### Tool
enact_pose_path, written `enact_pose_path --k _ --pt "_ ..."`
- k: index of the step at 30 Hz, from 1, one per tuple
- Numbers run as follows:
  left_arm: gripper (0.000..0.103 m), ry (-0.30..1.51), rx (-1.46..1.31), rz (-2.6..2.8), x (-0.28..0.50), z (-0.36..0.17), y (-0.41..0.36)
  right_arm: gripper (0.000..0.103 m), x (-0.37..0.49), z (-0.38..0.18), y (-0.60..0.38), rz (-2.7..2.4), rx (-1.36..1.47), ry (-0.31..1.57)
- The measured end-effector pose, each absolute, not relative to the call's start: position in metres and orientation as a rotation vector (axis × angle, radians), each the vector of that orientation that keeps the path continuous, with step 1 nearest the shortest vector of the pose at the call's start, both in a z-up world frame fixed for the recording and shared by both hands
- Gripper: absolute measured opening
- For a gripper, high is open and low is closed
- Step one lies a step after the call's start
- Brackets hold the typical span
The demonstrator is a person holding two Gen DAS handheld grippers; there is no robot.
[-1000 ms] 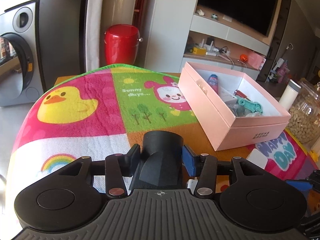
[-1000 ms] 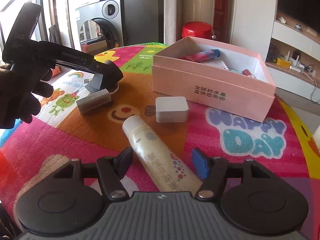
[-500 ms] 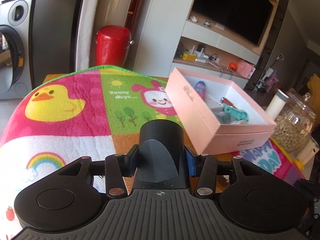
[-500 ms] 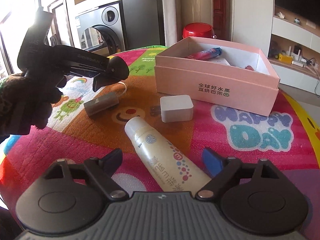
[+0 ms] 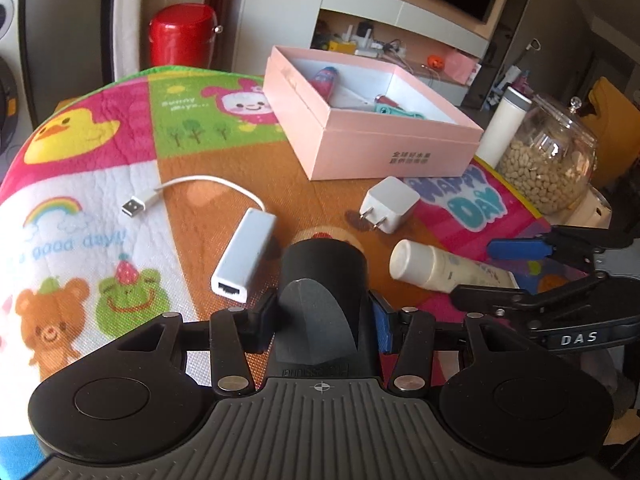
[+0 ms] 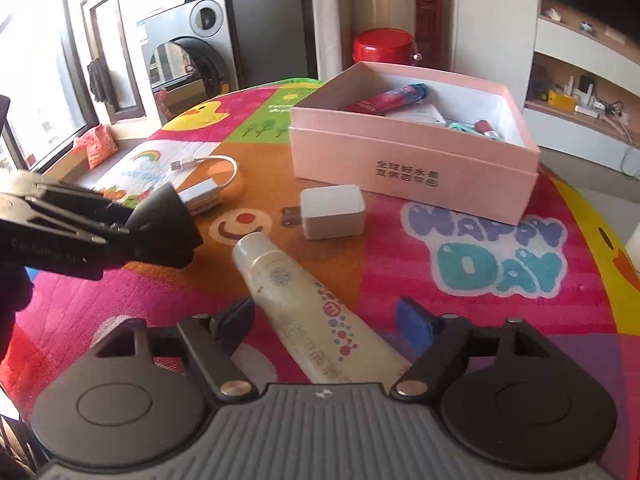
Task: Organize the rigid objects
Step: 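Grasp and lift the cream lotion tube with the right gripper while the left holds the black holder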
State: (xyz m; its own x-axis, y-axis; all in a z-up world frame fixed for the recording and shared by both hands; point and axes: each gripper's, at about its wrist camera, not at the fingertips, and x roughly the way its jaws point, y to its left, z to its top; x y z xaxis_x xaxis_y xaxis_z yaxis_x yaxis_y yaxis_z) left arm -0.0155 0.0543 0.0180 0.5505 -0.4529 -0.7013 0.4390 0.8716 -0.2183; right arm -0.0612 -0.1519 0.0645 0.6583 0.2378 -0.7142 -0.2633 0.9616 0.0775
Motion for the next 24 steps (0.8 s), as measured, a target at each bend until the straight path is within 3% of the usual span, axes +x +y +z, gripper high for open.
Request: enact_pose_path --k 6,10,16,20,24 --pt "0.053 0.814 0.062 -0.533 -0.021 0.016 0.047 0.078 -0.082 0.062 -0.164 0.275 -0.018 0.817" --pt "0.053 0.811 0.055 -0.529 -0.022 0.016 0.047 0.049 -0.091 0.072 -0.148 0.420 0.003 0.822" --pt "0.053 0.796 0.042 -0.518 -0.024 0.015 0.048 0.048 -0.064 0.073 -0.129 0.349 -0.070 0.767" --pt "0.052 0.809 -0.006 -0.499 -0.022 0.016 0.050 0.029 -0.047 0.066 -0.120 0.329 -0.072 0.803" --pt "0.052 0.784 0.001 -0.489 -0.028 0.016 0.049 0.028 -0.060 0.082 -0.123 0.336 -0.088 0.771"
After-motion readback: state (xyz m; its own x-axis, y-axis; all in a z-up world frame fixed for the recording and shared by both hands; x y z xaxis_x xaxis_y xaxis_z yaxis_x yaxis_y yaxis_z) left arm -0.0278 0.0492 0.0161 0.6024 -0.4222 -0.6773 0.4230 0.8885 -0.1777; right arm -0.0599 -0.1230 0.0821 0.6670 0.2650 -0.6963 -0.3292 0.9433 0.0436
